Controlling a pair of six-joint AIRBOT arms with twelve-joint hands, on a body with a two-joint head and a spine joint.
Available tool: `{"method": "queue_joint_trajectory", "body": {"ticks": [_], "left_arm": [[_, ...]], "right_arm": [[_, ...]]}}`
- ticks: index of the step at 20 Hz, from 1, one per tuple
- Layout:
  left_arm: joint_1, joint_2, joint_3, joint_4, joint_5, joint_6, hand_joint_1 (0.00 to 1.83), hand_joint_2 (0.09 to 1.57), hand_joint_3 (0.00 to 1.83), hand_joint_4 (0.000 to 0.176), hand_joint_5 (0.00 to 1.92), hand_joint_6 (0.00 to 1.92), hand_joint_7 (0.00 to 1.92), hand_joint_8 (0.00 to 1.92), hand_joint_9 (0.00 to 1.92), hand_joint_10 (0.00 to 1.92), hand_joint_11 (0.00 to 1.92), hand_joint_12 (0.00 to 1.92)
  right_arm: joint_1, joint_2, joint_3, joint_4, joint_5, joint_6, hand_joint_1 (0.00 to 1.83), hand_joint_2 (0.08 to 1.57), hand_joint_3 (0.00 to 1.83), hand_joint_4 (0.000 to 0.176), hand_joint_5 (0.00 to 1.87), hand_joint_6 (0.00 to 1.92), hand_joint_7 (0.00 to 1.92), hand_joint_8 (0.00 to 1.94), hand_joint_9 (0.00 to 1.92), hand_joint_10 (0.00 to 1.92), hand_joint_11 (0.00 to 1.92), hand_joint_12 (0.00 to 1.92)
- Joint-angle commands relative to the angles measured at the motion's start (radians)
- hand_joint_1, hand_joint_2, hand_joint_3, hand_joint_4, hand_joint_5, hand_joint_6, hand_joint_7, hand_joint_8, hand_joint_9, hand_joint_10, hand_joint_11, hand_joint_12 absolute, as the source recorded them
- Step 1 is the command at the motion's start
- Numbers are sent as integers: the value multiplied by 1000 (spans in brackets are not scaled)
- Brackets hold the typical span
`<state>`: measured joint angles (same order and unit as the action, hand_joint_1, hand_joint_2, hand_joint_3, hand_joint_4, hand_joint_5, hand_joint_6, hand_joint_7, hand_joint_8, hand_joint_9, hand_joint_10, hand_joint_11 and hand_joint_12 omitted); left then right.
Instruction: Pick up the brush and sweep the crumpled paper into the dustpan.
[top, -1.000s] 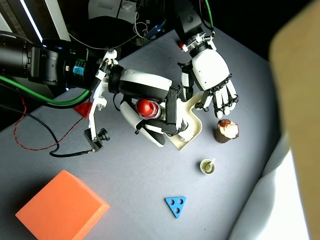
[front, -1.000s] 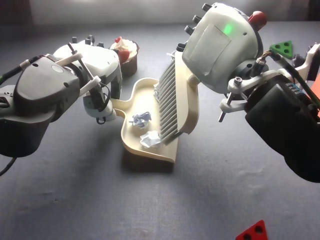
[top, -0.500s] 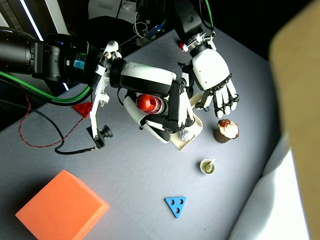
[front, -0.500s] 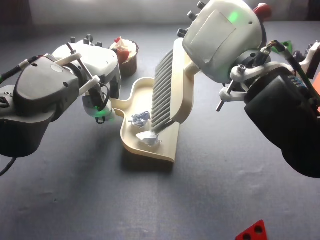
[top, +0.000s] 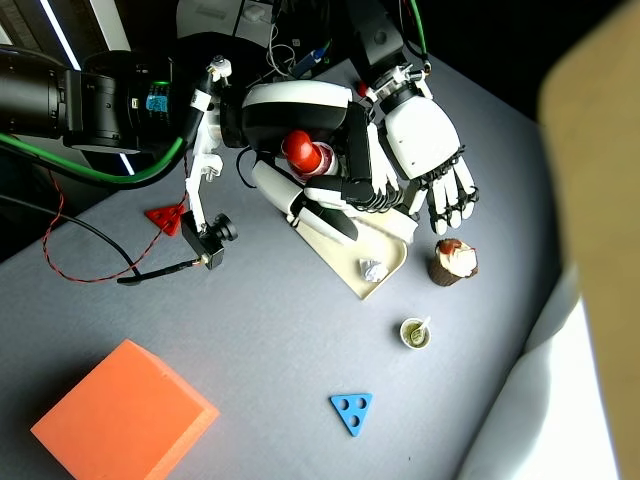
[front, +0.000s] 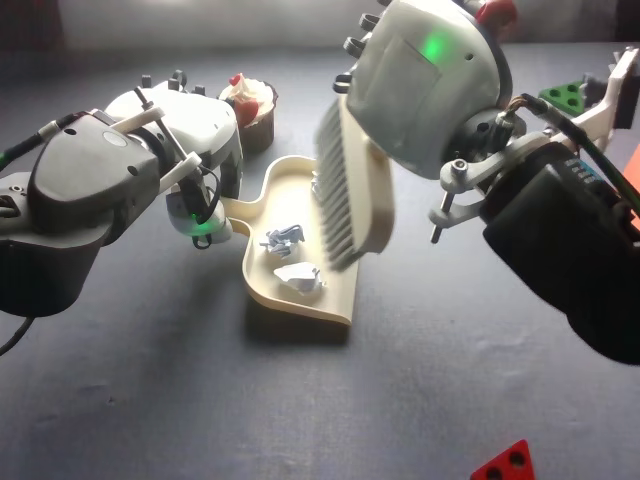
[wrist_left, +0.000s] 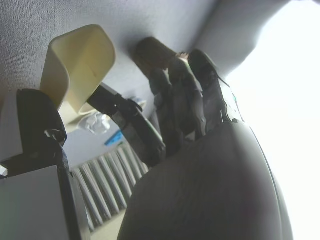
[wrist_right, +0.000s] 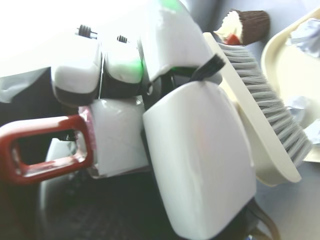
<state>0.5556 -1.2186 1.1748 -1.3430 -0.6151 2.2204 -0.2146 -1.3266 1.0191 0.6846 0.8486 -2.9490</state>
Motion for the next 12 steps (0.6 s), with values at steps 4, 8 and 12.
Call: {"method": "queue_joint_trajectory", "body": {"ticks": [4, 8, 12], "left_arm": [[-7, 1, -2, 50, -53, 3, 1148, 1022, 0, 0, 1207, 594, 438, 3, 307, 6, 9, 502], [-8, 2, -2, 50, -53, 4, 1147, 1027, 0, 0, 1196, 613, 420, 1, 277, 2, 0, 498], [-14, 2, -1, 49, -54, 6, 1137, 1023, 0, 2, 1204, 601, 444, 11, 309, 11, 34, 503]], "right_arm": [[-1, 16, 30, -19, 97, -56, 1598, 1154, 1, 176, 998, 1921, 1125, 1941, 1306, 1921, 1392, 1921], [-9, 16, 29, -4, 82, -56, 1609, 1161, 1, 176, 1011, 1921, 1134, 1941, 1292, 1921, 1384, 1921], [-23, 16, 33, 64, 68, -56, 1586, 1164, 2, 175, 1033, 1921, 1158, 1941, 1317, 1921, 1377, 1921]]}}
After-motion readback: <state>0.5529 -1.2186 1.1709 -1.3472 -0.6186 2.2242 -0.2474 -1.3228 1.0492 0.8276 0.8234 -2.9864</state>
